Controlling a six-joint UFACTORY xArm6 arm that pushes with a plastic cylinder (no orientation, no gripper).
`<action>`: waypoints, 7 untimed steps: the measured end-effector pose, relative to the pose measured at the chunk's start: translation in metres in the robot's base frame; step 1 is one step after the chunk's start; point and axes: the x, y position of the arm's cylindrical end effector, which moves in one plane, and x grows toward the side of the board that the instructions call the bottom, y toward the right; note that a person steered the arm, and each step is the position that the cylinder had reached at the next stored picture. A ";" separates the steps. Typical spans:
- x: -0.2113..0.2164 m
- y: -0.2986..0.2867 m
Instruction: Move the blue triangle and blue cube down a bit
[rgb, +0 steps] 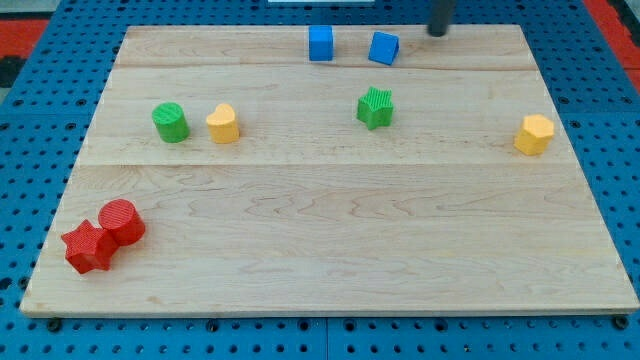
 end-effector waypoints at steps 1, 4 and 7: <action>0.029 -0.027; 0.022 -0.087; 0.125 -0.138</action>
